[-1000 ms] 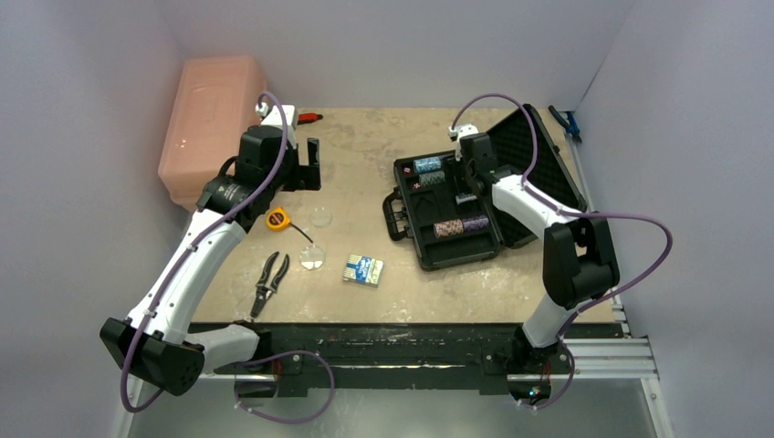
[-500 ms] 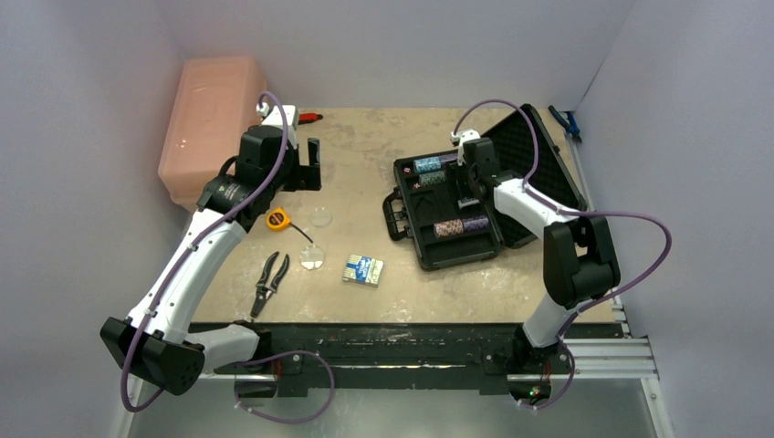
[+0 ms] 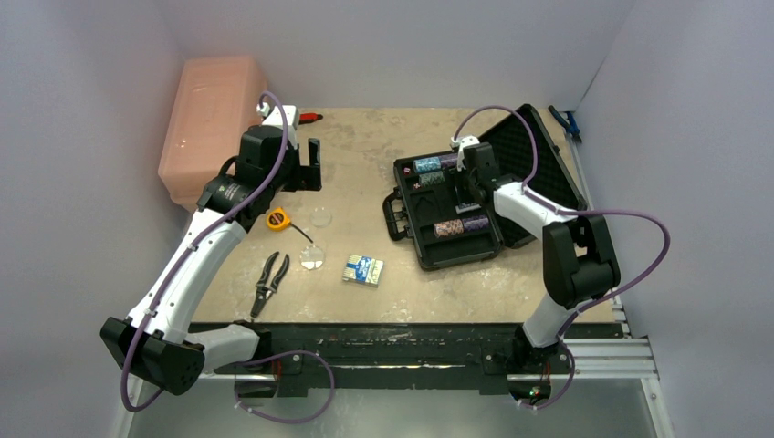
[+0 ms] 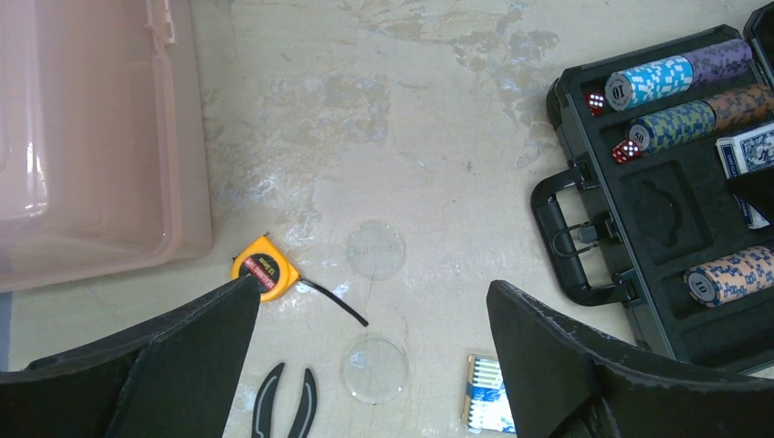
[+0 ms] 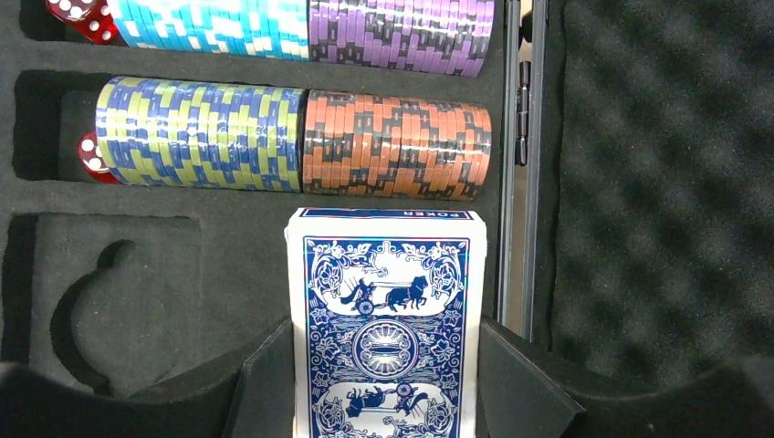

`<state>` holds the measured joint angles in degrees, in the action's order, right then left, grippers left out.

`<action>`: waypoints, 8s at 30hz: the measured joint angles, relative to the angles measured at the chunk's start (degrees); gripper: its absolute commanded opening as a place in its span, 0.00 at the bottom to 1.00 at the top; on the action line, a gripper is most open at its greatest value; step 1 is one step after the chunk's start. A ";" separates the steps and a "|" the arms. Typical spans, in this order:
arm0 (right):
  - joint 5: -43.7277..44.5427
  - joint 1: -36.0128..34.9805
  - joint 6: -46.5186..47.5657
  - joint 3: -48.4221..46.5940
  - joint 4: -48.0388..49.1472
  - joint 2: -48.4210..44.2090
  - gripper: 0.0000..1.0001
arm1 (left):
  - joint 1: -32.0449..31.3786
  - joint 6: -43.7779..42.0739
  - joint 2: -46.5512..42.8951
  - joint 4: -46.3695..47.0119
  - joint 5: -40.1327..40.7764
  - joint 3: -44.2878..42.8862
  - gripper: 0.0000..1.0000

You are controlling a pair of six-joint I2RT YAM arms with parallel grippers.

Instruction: Pack up texas hold em set

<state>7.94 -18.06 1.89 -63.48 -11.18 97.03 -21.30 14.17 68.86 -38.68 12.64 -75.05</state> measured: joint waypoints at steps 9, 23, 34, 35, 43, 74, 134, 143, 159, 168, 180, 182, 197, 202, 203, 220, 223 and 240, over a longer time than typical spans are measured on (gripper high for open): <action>0.04 0.20 -1.90 2.80 2.49 -1.27 0.00 | -0.13 0.15 0.04 0.00 -0.26 0.00 0.95; 0.09 0.48 -4.13 3.93 2.69 -2.08 0.00 | -0.26 0.17 0.57 0.00 -0.55 0.00 0.95; 0.33 0.50 -5.01 3.96 2.58 -2.10 0.28 | -0.42 0.20 0.68 0.00 -0.55 0.00 0.95; 0.37 0.50 -5.09 3.96 2.58 -2.10 0.35 | -0.50 0.20 0.68 0.00 -0.55 0.00 0.95; 0.50 0.50 -5.57 3.93 2.49 -2.10 0.66 | -0.59 0.20 0.68 0.00 -0.55 0.00 0.95; -1.81 0.81 -13.92 -5.79 -7.10 -5.60 0.60 | -0.59 0.17 0.68 0.00 -0.48 0.00 0.95; -2.51 0.90 -17.35 -7.08 3.06 7.52 0.00 | -0.59 0.13 0.66 -0.02 0.20 0.00 0.95; -2.51 0.90 -18.36 -1.77 9.84 5.40 0.00 | -0.59 0.13 0.66 -0.02 0.20 0.00 0.95; -1.51 1.09 -21.68 1.09 13.81 4.57 0.00 | -0.59 0.13 0.66 -0.02 0.20 0.00 0.94; -1.03 1.22 -27.06 -0.52 9.79 4.59 0.04 | -0.59 0.13 0.66 -0.02 0.20 0.00 0.94; -2.36 1.57 -33.42 -0.63 8.81 4.94 0.39 | -0.59 0.13 0.59 -0.02 0.20 0.00 0.94; -2.71 1.55 -33.62 -0.70 8.98 4.87 0.45 | -0.59 0.11 0.50 -0.02 0.22 0.00 0.94; 4.50 0.87 -29.88 -8.90 -21.38 2.01 0.40 | -0.59 0.13 0.17 -0.02 0.24 0.00 0.94; 4.85 0.87 -27.12 -11.43 -27.34 2.49 0.27 | -0.59 0.13 0.00 -0.02 0.24 0.00 0.94; 4.92 0.87 -26.60 -12.31 -28.13 2.89 0.25 | -0.59 0.13 0.00 0.00 0.22 0.00 0.94; 5.92 0.94 -23.28 -29.38 -32.52 11.02 0.04 | -0.59 0.13 0.00 -0.02 0.22 0.00 0.94; 5.95 0.94 -23.28 -29.64 -32.46 12.28 0.02 | -0.59 0.11 0.00 -0.02 0.22 0.00 0.94; 4.35 1.09 -23.76 -17.86 -17.44 12.22 0.02 | -0.59 0.11 0.00 -0.02 0.22 0.00 0.94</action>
<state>12.29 -16.97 -21.87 -81.34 -28.62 109.25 -21.89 14.28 68.86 -38.70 12.86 -75.05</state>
